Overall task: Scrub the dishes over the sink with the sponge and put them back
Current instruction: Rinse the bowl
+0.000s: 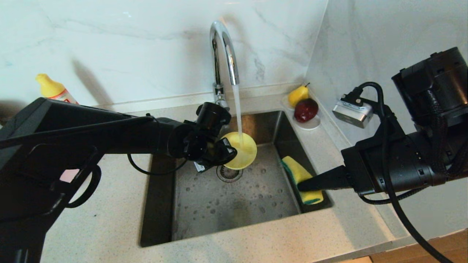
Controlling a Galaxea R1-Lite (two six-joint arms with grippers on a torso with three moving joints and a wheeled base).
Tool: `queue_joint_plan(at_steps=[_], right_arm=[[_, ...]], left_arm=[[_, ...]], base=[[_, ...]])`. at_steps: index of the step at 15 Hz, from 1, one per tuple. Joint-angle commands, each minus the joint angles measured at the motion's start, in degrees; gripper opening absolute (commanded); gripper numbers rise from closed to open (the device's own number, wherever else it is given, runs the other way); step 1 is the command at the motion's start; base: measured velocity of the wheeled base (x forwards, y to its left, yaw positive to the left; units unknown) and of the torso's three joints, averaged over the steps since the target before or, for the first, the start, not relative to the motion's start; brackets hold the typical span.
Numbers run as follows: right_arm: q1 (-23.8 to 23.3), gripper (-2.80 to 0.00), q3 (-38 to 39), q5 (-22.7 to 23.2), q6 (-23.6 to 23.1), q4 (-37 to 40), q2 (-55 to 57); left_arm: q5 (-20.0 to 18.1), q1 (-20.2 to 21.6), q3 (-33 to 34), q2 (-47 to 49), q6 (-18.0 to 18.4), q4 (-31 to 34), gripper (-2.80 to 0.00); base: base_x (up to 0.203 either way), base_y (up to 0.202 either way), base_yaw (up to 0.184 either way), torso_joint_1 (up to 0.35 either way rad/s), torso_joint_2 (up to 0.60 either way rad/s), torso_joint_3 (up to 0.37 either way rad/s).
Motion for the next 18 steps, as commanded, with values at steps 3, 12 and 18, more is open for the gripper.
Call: queue_joint_plan(at_steps=[3,12,18], right_arm=[[-0.4,-2.80,-0.1,0.2,0.1,0.1,0.2],[-0.5,-2.80,0.6,0.2,0.1,0.2,0.3],[-0.6,-2.80,1.4,0.1,0.2,0.2,0.6]], left_arm=[[0.1,0.1,0.3,-0.3,-1.0,0.4,-2.80],[-0.1,2.0,5.2,-6.2,-0.7,5.5,-2.80],[12.2,7.4,15.5,-19.7,9.4,-1.2,-2.80]], base=[[0.000,0.000,0.000,0.000,0.00,0.000],[0.000,0.000,0.000,0.000,0.00,0.000],[0.000,0.000,0.000,0.000,0.00,0.000]])
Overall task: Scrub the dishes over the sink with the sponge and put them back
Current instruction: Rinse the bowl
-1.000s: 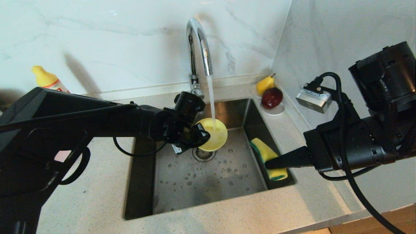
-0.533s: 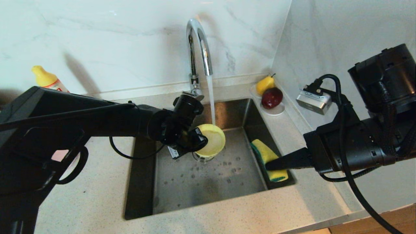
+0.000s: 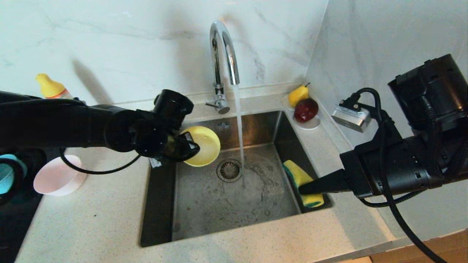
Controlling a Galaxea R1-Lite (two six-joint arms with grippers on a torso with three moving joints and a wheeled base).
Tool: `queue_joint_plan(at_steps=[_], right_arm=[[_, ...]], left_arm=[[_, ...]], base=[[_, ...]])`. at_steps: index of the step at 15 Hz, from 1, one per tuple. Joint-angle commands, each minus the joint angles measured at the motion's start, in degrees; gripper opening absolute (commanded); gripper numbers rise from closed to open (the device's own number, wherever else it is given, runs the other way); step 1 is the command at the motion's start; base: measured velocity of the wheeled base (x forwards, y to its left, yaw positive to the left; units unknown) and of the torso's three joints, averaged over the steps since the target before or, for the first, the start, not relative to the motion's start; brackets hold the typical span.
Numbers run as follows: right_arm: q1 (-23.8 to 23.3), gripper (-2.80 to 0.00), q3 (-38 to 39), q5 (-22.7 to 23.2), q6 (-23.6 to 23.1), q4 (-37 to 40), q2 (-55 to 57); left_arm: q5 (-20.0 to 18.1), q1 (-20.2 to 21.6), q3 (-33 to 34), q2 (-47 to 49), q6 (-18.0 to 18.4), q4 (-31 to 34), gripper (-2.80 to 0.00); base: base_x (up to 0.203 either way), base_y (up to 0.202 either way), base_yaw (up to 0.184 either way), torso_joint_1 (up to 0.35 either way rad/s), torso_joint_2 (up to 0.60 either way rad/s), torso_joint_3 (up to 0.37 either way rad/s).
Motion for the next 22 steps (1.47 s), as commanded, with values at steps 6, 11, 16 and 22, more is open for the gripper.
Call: queue_joint_plan(at_steps=[6,11,16,22], right_arm=[[-1.4,-2.80,0.6,0.2,0.5,0.2,1.0],[-1.4,-2.80,0.3,0.3,0.6,0.4,2.1],[-0.7,-2.80,-0.1,0.3,0.6,0.6,2.7],[-0.8,-2.80,-0.5,0.3,0.7,0.7,2.6]], left_arm=[[5.2,4.5,15.5,-10.8,21.0,-35.3,-2.80],[5.5,5.4,20.2,-15.6,28.6,-53.0,-2.80],[-2.9,5.4,28.9,-22.0,39.7,-71.3,-2.80],[-11.4,5.4,36.2,-28.5,44.2,-75.8,-2.80]], base=[[0.000,0.000,0.000,0.000,0.00,0.000],[0.000,0.000,0.000,0.000,0.00,0.000],[0.000,0.000,0.000,0.000,0.00,0.000],[0.000,0.000,0.000,0.000,0.00,0.000]])
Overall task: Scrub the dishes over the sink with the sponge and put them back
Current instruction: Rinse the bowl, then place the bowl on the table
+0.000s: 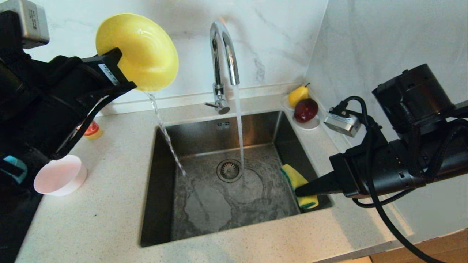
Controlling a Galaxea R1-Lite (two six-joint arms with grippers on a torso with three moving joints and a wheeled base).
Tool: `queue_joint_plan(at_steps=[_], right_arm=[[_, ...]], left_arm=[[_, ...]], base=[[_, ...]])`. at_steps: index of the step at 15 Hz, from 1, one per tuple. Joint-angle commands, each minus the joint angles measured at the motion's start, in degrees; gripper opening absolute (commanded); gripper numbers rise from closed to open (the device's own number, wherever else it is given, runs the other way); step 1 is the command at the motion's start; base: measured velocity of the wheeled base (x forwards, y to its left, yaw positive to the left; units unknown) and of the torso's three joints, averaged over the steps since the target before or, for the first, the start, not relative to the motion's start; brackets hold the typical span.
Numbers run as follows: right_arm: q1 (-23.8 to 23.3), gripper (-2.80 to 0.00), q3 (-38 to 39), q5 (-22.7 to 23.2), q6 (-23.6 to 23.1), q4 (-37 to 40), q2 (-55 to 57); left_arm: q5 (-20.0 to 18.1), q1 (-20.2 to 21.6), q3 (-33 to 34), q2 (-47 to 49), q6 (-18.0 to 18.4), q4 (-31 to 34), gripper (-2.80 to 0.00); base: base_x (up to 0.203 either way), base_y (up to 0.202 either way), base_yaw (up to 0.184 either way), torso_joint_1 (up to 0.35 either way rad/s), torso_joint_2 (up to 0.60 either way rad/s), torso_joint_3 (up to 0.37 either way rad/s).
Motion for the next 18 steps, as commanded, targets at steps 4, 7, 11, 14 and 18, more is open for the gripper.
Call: queue_joint_plan(at_steps=[4,7,11,14,18], right_arm=[[0.0,-2.80,0.7,0.2,0.1,0.1,0.2],[0.0,-2.80,0.5,0.2,0.1,0.0,-0.7],[0.0,-2.80,1.2,0.2,0.0,0.1,-1.9],[0.0,-2.80,1.3,0.1,-0.2,-0.2,-1.4],[-0.4,-2.80,1.3,0.0,-0.3,-0.3,-0.8]], left_arm=[[-1.8,0.0,3.5,-2.2,1.4,-4.5,-2.80],[-1.4,2.4,3.2,-1.8,0.6,6.0,-2.80],[-1.6,7.8,-1.8,-4.6,-7.7,40.8,-2.80],[-1.8,17.8,-10.4,-4.8,-17.9,63.7,-2.80],[-6.3,28.8,-10.9,-3.8,-29.7,73.3,-2.80]], base=[[0.000,0.000,0.000,0.000,0.00,0.000],[0.000,0.000,0.000,0.000,0.00,0.000],[0.000,0.000,0.000,0.000,0.00,0.000],[0.000,0.000,0.000,0.000,0.00,0.000],[0.000,0.000,0.000,0.000,0.00,0.000]])
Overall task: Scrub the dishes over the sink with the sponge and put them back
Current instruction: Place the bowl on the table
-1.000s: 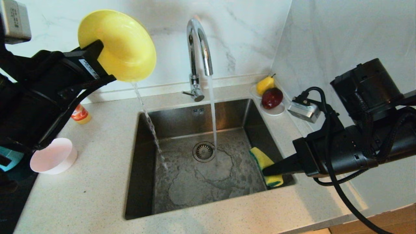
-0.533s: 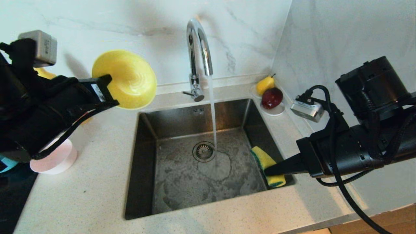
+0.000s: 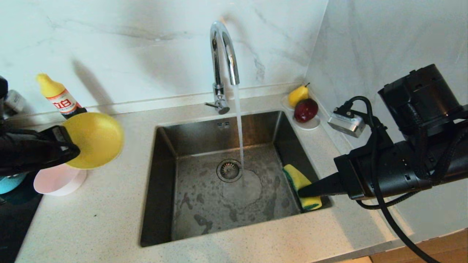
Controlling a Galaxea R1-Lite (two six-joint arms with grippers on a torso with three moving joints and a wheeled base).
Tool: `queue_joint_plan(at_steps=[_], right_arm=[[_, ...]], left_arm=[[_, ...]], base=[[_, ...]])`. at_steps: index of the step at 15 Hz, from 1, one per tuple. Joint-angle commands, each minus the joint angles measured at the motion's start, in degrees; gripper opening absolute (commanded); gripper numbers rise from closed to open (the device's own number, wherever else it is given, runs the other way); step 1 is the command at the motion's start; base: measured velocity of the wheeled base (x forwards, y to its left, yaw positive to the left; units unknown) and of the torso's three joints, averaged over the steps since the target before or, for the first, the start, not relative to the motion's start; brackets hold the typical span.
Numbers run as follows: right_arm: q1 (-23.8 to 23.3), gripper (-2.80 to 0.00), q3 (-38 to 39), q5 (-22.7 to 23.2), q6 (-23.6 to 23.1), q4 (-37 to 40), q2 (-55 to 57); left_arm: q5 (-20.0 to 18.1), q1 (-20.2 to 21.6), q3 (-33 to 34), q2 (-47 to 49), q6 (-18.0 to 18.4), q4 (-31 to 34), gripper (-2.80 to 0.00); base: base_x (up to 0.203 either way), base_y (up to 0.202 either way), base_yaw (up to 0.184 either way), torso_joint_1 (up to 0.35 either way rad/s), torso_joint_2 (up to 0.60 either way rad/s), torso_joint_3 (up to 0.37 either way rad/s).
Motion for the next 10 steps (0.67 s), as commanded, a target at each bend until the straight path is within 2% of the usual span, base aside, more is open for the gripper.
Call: queue_joint_plan(at_steps=[1,7,10], right_arm=[[-0.3,-2.80,0.1,0.1,0.1,0.3,0.3],[-0.3,-2.80,0.4,-0.1,-0.2,0.1,0.1],[-0.5,-2.80,1.2,-0.1,-0.2,0.1,0.2]], left_arm=[[-0.9,4.4,1.1,1.9,-7.6,4.5,-2.80],[-0.8,7.6,7.8,7.3,-16.5,4.2,-2.80],[-0.6,9.7,9.7,9.3,-16.8,4.1,-2.80]], base=[[0.000,0.000,0.000,0.000,0.00,0.000],[0.000,0.000,0.000,0.000,0.00,0.000],[0.000,0.000,0.000,0.000,0.00,0.000]])
